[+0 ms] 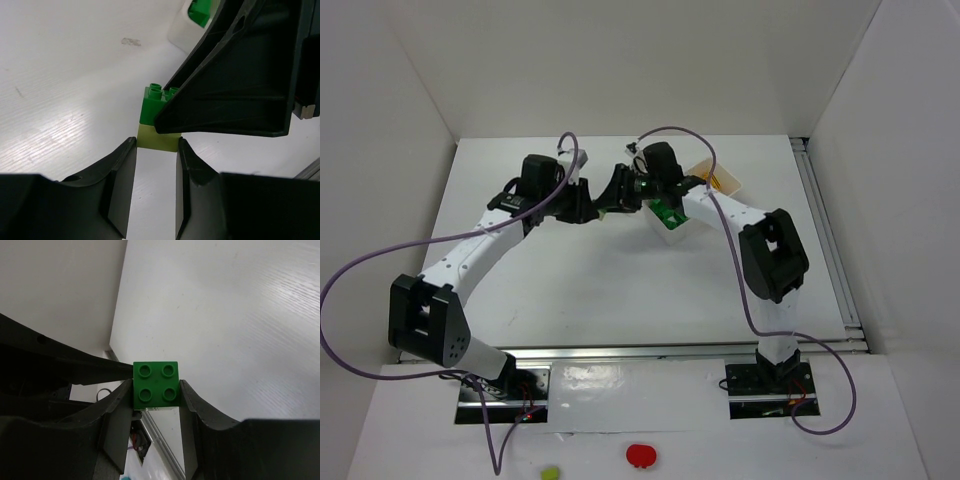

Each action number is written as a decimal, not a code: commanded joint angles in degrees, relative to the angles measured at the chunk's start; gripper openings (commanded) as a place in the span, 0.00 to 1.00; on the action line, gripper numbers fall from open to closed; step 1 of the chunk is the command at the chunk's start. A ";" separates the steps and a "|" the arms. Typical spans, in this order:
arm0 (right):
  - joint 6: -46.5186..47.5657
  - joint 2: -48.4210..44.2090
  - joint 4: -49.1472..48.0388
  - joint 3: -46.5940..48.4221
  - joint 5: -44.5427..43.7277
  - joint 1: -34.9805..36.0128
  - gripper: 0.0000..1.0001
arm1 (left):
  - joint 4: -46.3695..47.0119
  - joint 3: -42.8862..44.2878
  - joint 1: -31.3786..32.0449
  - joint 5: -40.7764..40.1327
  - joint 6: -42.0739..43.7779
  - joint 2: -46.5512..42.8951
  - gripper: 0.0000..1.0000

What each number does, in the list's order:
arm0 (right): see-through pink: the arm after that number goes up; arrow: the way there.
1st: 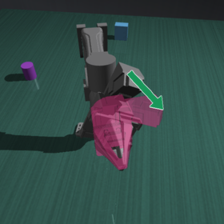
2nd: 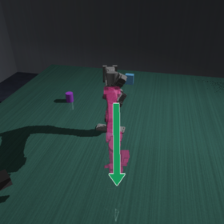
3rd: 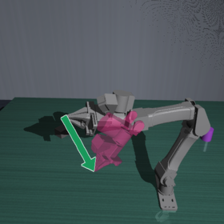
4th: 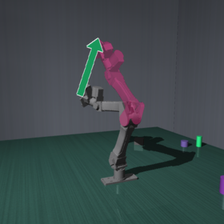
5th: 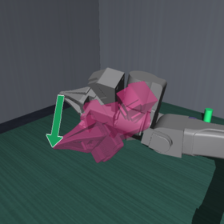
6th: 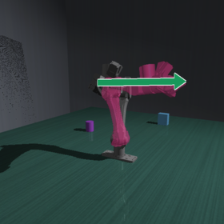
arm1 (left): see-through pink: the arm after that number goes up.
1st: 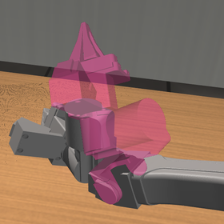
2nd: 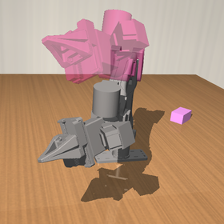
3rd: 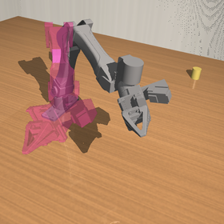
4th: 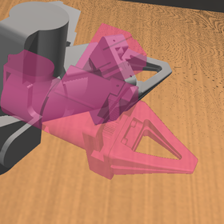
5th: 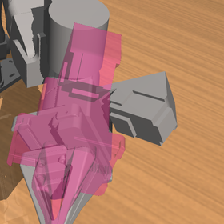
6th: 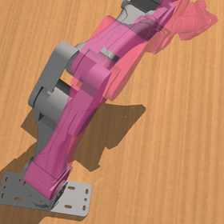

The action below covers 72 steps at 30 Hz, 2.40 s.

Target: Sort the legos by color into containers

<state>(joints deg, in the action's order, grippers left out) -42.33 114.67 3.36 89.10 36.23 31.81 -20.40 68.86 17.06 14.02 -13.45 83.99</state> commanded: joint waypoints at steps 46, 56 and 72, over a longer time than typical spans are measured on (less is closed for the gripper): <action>14.29 -17.19 13.44 -11.05 -44.30 -7.82 0.73 | -7.63 31.68 5.00 4.69 -12.91 19.81 0.00; 13.15 -29.58 13.44 -18.07 -58.19 -13.26 0.76 | -5.79 41.96 7.28 11.64 -19.85 30.70 0.00; 14.90 -47.34 23.36 -22.22 -66.37 -21.35 0.81 | -4.73 66.84 11.77 13.49 -27.67 56.55 0.15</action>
<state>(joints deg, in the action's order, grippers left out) -28.93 71.70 24.58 66.94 -25.89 11.31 -26.81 131.70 29.23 25.91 -38.48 138.82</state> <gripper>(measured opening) 0.804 0.413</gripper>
